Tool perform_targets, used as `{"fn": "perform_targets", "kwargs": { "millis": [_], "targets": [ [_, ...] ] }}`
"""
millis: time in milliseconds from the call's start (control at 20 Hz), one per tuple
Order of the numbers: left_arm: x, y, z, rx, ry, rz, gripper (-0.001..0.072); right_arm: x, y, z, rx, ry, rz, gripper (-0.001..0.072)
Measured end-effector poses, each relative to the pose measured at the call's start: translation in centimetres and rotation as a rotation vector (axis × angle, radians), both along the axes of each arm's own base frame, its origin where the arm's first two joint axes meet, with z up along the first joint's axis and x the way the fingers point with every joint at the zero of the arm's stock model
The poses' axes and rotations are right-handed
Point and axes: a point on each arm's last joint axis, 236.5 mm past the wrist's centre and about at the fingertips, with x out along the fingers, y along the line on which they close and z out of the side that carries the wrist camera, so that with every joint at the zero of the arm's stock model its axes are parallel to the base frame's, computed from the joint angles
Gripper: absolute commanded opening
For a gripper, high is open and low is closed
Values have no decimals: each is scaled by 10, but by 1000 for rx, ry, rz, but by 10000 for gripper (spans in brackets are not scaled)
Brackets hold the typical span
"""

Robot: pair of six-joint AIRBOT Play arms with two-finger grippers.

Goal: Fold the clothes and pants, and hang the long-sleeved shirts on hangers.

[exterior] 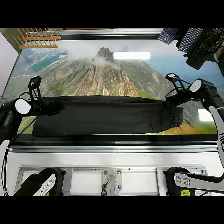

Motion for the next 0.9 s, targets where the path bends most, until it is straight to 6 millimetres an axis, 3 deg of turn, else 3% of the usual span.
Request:
{"fn": "perform_targets", "kwargs": {
  "millis": [350,800,850,900],
  "targets": [
    [0,0,0,0,0,0,4,29,-8,15,-1,-119,-95,17],
    [-1,-2,0,-11,3,1,4,73,1,-5,89,-214,-250,47],
    [-1,-2,0,-12,3,1,4,79,1,-6,107,-226,-285,275],
    [-1,-2,0,-12,3,1,4,86,1,-6,126,-245,-326,624]
  ]
}}
